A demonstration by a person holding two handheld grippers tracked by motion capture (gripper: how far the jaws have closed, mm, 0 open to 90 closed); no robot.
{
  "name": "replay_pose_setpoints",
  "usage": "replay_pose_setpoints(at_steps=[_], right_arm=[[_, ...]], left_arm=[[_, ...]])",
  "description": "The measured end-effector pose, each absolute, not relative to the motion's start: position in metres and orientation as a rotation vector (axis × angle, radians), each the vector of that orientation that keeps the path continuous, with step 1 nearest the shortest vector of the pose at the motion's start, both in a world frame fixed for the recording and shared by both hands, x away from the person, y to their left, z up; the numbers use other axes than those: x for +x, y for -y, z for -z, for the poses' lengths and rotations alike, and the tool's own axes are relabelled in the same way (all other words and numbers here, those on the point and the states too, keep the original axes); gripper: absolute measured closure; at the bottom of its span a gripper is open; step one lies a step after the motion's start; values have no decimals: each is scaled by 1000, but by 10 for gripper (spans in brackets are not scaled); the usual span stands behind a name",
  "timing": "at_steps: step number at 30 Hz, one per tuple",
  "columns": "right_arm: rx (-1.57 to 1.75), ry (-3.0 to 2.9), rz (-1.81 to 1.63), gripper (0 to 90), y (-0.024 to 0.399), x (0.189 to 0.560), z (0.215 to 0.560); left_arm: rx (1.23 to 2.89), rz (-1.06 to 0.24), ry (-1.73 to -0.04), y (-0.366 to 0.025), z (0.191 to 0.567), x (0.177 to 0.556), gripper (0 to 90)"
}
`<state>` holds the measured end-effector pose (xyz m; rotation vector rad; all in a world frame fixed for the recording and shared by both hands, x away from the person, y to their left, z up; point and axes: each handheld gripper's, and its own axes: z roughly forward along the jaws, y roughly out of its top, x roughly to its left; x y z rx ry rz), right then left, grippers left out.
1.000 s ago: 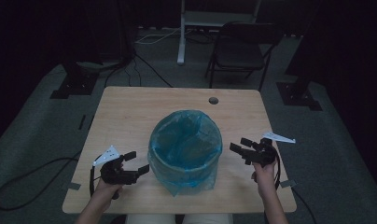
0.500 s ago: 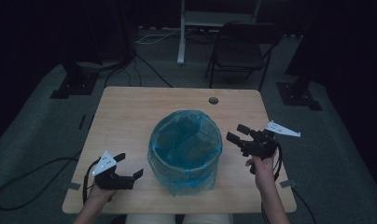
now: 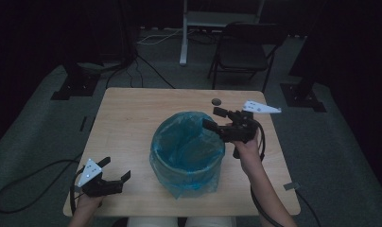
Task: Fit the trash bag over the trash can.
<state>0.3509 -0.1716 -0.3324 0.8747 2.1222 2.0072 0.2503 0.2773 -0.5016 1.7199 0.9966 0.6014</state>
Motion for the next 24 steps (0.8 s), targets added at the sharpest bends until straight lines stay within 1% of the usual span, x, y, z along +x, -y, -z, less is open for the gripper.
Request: replay_pose_setpoints(at_steps=[4, 9, 14, 21, 24], right_arm=[[780, -2199, -2018, 178, 146, 359, 323], [731, -2293, -1945, 177, 118, 369, 318], [714, -2384, -1815, 177, 100, 377, 325], [728, -2454, -1788, 177, 87, 386, 332], [729, -2510, -1704, 178, 80, 392, 339]], left_arm=[[1694, -584, -1011, -286, 505, 248, 7], [1704, -603, -1042, -295, 506, 246, 7], [1687, -615, -1081, -302, 512, 244, 7], [1664, -615, -1113, -306, 517, 244, 7], [1677, -619, -1118, -304, 519, 246, 7]])
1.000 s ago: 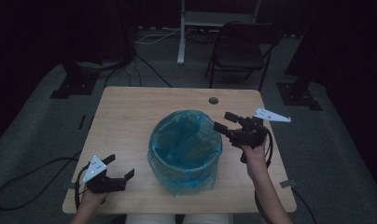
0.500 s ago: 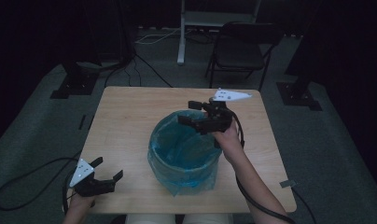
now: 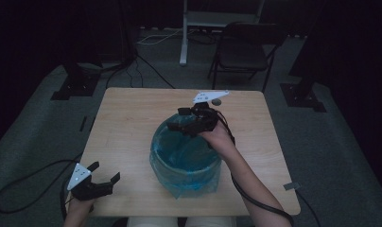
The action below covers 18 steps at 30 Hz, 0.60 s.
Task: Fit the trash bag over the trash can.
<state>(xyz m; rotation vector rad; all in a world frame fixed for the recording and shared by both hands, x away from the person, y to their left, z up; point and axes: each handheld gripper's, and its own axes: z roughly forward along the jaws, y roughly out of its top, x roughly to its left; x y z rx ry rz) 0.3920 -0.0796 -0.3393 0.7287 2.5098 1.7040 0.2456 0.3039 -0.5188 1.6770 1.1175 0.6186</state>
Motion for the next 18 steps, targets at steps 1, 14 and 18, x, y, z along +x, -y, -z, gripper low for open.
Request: replay_pose_setpoints(at_steps=[1, 14, 18], right_arm=[[730, -2529, -1671, 178, 78, 393, 341], [795, -2849, -1199, 176, 43, 417, 379], [832, -2832, -1191, 161, 38, 421, 381]], left_arm=[[1677, -620, -1114, -303, 519, 246, 7], [1682, -626, -1104, -301, 518, 245, 7], [1674, -633, -1110, -301, 518, 245, 7]])
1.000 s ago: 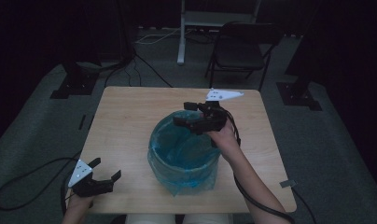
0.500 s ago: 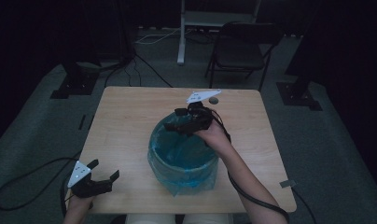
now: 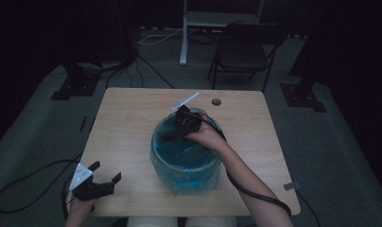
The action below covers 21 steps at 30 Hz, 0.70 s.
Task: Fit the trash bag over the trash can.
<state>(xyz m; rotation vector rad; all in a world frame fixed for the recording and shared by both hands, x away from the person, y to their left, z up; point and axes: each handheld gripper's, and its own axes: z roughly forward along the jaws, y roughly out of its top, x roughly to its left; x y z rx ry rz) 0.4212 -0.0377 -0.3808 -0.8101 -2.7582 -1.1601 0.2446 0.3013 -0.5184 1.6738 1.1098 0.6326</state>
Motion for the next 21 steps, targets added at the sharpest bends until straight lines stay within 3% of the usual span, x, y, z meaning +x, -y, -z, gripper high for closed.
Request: replay_pose_setpoints(at_steps=[5, 21], right_arm=[[-767, 2872, 1007, 160, 35, 416, 377], [-869, 2720, 1451, 161, 91, 390, 327]], left_arm=[[1669, -641, -1110, -302, 518, 244, 7], [1677, -644, -1126, -299, 523, 245, 7]])
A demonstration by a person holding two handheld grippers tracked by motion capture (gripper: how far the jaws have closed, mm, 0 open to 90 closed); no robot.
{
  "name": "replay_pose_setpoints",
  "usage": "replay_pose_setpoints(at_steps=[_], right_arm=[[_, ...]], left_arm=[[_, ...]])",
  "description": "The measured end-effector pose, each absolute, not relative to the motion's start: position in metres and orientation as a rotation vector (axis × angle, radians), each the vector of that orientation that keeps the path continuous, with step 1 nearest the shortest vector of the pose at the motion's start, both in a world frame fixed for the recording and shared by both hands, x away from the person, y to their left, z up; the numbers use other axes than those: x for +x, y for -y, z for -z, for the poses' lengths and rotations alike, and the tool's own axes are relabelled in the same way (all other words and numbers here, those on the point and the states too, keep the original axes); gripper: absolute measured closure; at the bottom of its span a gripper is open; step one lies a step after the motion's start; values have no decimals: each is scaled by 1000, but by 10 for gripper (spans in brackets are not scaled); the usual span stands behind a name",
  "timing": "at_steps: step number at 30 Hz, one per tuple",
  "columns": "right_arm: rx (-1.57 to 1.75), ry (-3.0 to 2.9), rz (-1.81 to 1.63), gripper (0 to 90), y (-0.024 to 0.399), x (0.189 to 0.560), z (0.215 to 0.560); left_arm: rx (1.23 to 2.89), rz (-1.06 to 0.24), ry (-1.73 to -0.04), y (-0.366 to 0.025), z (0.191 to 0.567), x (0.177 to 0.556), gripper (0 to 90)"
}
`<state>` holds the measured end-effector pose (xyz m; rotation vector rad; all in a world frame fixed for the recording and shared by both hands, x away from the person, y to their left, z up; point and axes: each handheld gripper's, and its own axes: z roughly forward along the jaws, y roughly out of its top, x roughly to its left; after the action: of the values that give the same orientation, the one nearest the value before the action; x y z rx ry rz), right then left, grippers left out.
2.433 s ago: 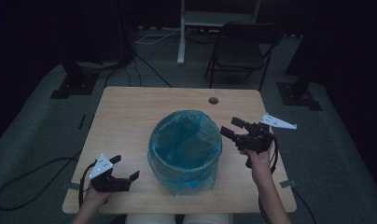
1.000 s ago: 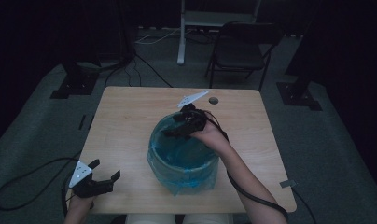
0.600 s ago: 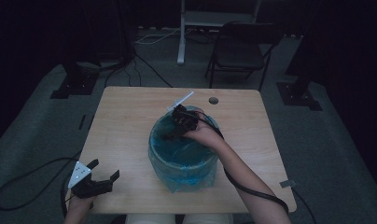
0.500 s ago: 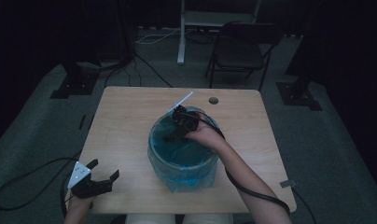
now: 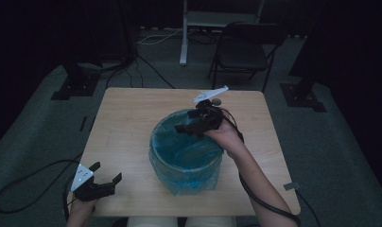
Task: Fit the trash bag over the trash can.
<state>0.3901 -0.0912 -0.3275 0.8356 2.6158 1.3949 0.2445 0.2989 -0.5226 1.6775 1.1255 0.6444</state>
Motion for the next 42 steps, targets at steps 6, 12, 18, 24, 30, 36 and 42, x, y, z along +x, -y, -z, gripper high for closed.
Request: replay_pose_setpoints(at_steps=[6, 12, 18, 24, 30, 36, 42], right_arm=[[864, -2617, -1399, 160, 102, 389, 333], [927, -2633, -1400, 161, 99, 396, 340], [907, -2782, -1115, 161, 67, 416, 364], [863, -2856, -889, 160, 44, 422, 380], [832, -2908, -688, 160, 22, 425, 398], [871, -2839, -837, 159, 38, 422, 374], [879, -2767, -1156, 159, 72, 411, 345]], left_arm=[[1679, -662, -1128, -298, 522, 244, 7], [1677, -656, -1140, -298, 524, 245, 7], [1671, -657, -1134, -298, 522, 245, 7], [1670, -657, -1137, -300, 523, 244, 7], [1663, -662, -1137, -301, 522, 244, 7], [1656, -663, -1151, -304, 522, 244, 7], [1655, -670, -1159, -304, 522, 245, 7]])
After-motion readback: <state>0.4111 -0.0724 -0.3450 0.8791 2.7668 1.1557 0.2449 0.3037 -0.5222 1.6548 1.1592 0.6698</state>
